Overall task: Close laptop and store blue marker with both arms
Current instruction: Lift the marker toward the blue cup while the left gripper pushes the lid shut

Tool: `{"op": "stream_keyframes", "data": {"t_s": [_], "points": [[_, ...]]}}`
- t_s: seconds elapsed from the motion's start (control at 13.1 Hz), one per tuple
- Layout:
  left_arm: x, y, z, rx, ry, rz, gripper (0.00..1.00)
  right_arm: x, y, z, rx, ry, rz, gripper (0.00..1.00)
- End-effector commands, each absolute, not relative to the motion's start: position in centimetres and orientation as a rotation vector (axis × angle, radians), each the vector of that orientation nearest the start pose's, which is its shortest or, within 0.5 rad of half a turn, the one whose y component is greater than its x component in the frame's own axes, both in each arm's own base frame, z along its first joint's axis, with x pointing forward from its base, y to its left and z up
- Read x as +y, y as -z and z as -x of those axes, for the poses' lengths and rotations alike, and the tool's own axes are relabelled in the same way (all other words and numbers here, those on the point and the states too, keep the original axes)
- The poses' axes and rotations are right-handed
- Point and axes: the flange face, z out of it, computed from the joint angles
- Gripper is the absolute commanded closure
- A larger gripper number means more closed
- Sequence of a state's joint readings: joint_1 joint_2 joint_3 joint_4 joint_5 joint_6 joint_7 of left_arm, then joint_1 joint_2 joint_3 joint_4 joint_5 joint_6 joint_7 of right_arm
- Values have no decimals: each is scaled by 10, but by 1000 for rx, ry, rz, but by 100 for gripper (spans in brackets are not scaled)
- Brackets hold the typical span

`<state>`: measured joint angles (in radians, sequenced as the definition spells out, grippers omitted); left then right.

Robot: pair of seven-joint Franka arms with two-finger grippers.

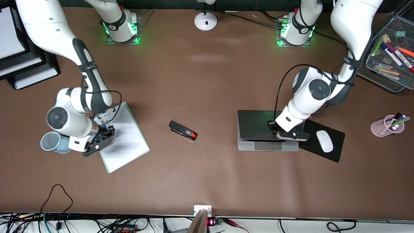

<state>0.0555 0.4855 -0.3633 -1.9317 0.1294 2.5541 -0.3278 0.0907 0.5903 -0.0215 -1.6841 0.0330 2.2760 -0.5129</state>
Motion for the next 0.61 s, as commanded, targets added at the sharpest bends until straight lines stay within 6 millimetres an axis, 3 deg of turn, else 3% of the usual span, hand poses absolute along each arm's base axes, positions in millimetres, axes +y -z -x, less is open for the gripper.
{"op": "stream_keyframes", "data": {"t_s": [0.0, 0.23, 0.54], "points": [[-185, -254, -628, 84, 258, 3265, 100, 28, -326, -680, -901, 79, 2855, 100], [-185, -237, -628, 79, 252, 3272, 100, -16, -372, -679, -991, 101, 2671, 100], [-186, -210, -628, 87, 259, 3285, 100, -57, -430, -681, -1083, 208, 2450, 100]]}}
